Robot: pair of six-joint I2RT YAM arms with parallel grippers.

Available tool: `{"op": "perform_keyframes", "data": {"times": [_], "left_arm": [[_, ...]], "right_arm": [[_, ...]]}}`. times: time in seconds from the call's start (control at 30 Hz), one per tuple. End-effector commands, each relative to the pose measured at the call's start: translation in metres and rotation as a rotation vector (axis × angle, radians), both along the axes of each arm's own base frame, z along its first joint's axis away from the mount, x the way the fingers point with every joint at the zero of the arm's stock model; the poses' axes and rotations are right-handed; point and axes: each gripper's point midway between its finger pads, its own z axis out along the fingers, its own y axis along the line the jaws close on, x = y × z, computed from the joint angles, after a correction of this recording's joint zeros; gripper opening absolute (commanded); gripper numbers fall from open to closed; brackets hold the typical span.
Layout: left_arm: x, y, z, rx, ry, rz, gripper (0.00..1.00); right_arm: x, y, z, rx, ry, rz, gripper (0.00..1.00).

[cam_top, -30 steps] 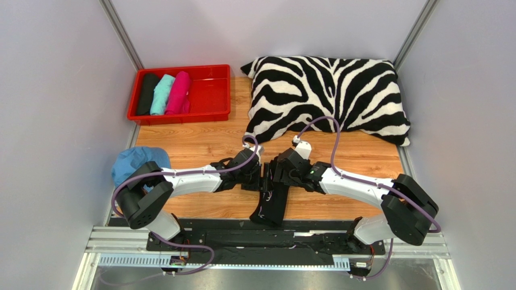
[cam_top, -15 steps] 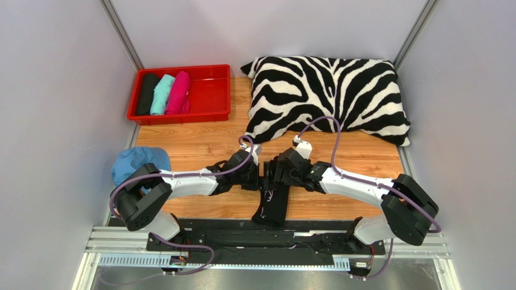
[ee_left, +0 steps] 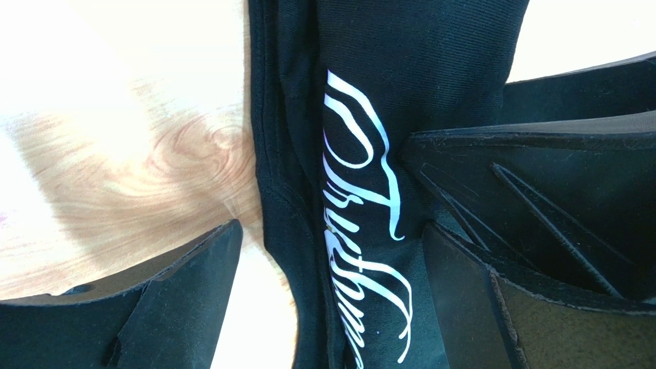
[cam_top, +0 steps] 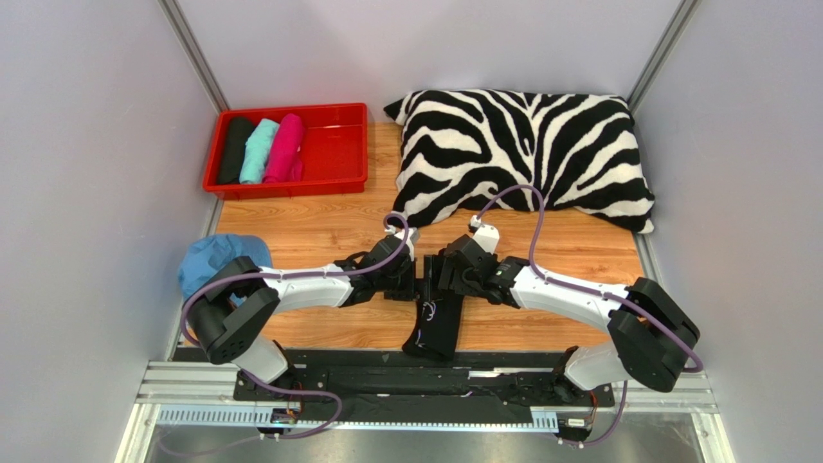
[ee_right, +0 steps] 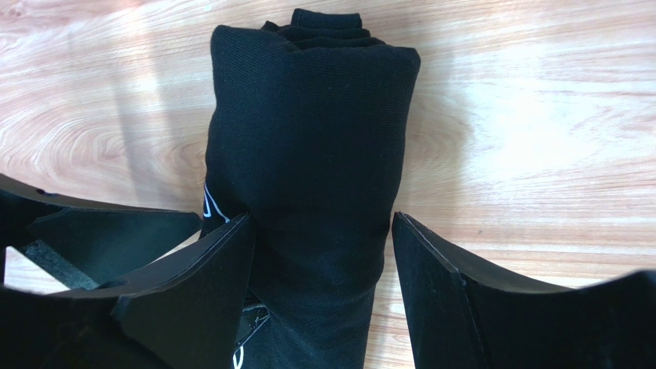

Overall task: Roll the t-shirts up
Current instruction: Pick up the T-shirt from the center of the board.

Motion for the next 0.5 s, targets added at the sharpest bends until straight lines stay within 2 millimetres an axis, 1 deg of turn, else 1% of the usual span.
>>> {"op": "perform_keyframes", "data": {"times": [0.0,0.07,0.13,0.17,0.2,0.23,0.3,0.37,0.4,0.47], "left_arm": [[-0.004,-0.016,-0.003,-0.007,0.004,-0.021,0.94],[-0.007,-0.018,-0.005,-0.005,0.008,-0.023,0.90],[-0.011,-0.021,-0.005,-0.006,0.011,-0.024,0.77],[-0.012,-0.020,-0.005,0.002,0.011,-0.022,0.68],[-0.012,-0.020,-0.005,0.008,0.010,-0.016,0.40],[-0.013,-0.019,-0.004,0.013,0.009,-0.016,0.30],[-0.011,-0.018,-0.003,0.024,0.007,-0.007,0.14],[-0.011,-0.016,-0.003,0.036,0.009,-0.004,0.07],[-0.010,-0.017,-0.001,0.035,0.004,-0.005,0.00],[-0.009,-0.017,-0.001,0.044,0.005,-0.007,0.00]], "right_arm": [[-0.004,-0.003,-0.003,-0.036,0.022,0.015,0.70],[-0.003,-0.003,-0.002,-0.034,0.020,0.013,0.70],[-0.004,-0.004,-0.001,-0.036,0.021,0.011,0.70],[-0.003,-0.004,0.001,-0.033,0.017,0.008,0.70],[-0.003,-0.005,0.001,-0.039,0.020,0.008,0.70],[-0.003,-0.005,0.002,-0.039,0.018,0.007,0.70],[-0.002,-0.005,0.006,-0.041,0.013,0.005,0.70],[0.000,-0.006,0.011,-0.041,0.004,-0.003,0.70],[0.000,-0.007,0.016,-0.045,0.001,-0.008,0.70],[0.004,-0.008,0.027,-0.041,-0.024,-0.023,0.71]]}}
